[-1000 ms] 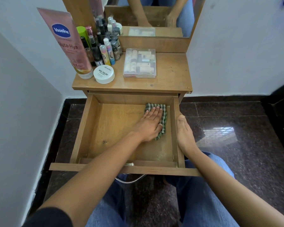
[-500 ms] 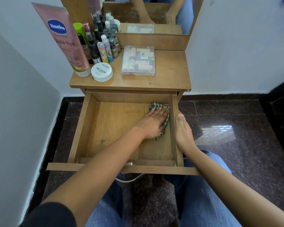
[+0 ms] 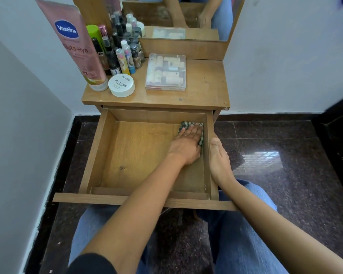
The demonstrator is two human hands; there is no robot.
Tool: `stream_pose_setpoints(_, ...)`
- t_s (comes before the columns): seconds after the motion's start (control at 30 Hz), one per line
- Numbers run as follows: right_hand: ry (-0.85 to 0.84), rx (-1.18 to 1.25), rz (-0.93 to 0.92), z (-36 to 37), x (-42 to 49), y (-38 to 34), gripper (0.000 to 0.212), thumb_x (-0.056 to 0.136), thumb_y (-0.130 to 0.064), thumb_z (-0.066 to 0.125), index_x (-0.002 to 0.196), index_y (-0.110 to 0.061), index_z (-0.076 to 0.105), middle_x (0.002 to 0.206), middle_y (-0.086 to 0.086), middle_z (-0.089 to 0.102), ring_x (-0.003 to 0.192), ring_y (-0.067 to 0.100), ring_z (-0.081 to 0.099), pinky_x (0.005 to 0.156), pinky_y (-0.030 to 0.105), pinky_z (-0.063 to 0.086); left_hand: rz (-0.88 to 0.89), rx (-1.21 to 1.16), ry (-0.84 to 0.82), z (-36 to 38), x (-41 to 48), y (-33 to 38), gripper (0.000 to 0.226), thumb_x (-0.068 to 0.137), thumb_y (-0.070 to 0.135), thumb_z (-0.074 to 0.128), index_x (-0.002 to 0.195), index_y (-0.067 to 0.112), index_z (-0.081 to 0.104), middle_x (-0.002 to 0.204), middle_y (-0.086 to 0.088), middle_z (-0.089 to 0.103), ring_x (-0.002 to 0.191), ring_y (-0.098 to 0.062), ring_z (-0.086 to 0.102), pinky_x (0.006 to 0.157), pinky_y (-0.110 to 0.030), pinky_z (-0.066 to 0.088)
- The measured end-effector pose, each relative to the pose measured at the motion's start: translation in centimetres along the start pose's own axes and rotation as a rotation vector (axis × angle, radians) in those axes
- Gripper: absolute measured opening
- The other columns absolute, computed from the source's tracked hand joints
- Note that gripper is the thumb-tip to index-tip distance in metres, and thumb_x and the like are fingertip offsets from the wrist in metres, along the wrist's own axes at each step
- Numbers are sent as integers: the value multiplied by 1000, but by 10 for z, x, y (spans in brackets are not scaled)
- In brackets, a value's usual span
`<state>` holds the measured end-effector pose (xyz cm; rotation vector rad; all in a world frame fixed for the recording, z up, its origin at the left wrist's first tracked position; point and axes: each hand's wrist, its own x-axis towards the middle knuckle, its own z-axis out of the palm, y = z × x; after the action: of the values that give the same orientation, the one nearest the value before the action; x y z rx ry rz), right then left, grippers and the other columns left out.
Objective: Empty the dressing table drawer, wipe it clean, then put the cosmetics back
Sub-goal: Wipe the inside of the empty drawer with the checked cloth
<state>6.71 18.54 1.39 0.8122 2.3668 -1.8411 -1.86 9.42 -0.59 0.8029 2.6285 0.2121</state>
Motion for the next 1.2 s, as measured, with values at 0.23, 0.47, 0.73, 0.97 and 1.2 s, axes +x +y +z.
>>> stream_pose_setpoints(0.23,0,4,-11,-2,-2,-3,48,103,-44,18,141,-27,43,138,-9,47,126,10,42,107,28,30,111,29,-56,-10,1,-15,66,102,28,37,154,14,0,162,-5,-4,149,-18,0,122,-34,7)
stream_pose_setpoints(0.47,-2,28,14,-5,2,-2,48,103,-43,17,145,-29,37,146,-5,41,130,8,35,104,22,24,269,153,-75,0,-23,-29,64,102,25,35,154,17,-1,162,-2,-2,149,-15,0,120,-31,0)
stream_pose_setpoints(0.73,11,-12,15,-1,3,3,50,102,-46,16,145,-30,37,141,-1,48,128,16,43,110,38,33,103,124,-13,-1,-16,-12,63,103,31,30,155,18,-3,162,0,-5,149,-12,0,118,-29,3)
stream_pose_setpoints(0.97,8,-34,-6,0,2,1,52,102,-45,19,142,-22,42,139,3,50,122,17,47,104,33,36,-64,35,-20,-6,-1,5,65,102,27,32,155,15,-4,162,-1,-7,149,-14,-3,120,-31,0)
stream_pose_setpoints(1.2,23,-73,-39,-1,1,2,51,102,-46,19,147,-25,35,141,3,49,126,17,45,103,28,33,-158,-4,-1,-9,1,17,63,102,20,35,155,16,0,163,0,-2,149,-16,2,119,-33,7)
